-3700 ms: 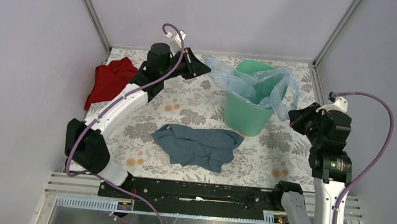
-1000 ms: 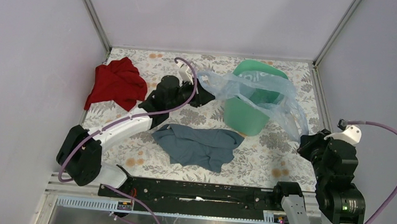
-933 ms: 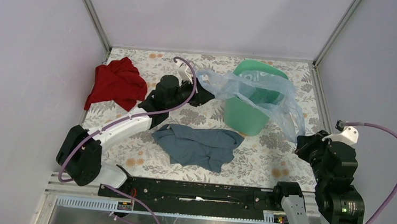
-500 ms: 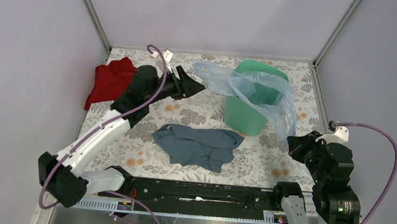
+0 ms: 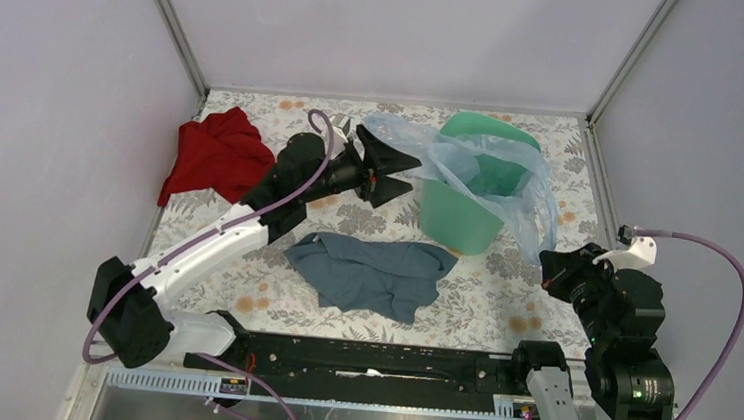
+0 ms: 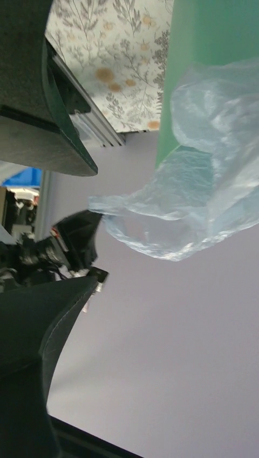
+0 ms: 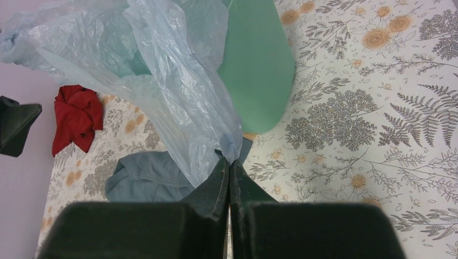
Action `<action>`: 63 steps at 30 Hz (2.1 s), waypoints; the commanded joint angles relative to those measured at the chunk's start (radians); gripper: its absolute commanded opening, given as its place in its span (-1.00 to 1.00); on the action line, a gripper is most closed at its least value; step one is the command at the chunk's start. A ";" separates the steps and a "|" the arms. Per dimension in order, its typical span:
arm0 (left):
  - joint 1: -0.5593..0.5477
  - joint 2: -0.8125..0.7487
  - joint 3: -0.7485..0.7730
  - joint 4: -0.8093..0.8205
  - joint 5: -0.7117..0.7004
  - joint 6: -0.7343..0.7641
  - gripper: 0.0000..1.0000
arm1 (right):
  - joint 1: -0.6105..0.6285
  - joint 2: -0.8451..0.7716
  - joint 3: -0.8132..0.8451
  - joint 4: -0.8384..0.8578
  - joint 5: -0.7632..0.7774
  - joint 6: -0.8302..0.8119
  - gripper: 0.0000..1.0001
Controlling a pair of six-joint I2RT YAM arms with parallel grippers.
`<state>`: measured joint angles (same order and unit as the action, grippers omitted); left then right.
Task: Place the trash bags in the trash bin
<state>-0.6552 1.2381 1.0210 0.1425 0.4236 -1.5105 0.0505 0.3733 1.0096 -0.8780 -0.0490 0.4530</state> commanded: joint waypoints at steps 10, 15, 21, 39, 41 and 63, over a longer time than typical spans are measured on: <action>-0.009 0.182 0.234 -0.174 -0.314 -0.167 0.31 | 0.006 -0.002 0.007 0.054 -0.021 -0.046 -1.00; 0.006 0.224 0.281 -0.249 -0.372 -0.132 0.35 | 0.005 -0.004 0.013 0.046 -0.002 -0.062 -1.00; 0.014 0.217 0.267 -0.255 -0.404 -0.023 -0.71 | 0.005 0.012 0.026 0.011 0.077 -0.057 -1.00; 0.021 0.120 -0.049 0.063 -0.070 0.647 -1.00 | 0.005 0.194 -0.046 0.030 0.331 0.030 -1.00; 0.022 0.147 -0.059 0.098 -0.091 0.661 -1.00 | 0.005 0.226 -0.056 0.067 0.337 0.040 -1.00; 0.042 0.267 0.050 -0.042 -0.048 0.732 0.04 | 0.006 0.288 0.037 0.059 0.180 -0.099 0.17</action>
<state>-0.6174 1.6382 1.0897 0.1059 0.3416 -0.8192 0.0521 0.7387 0.9283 -0.7525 0.2451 0.3496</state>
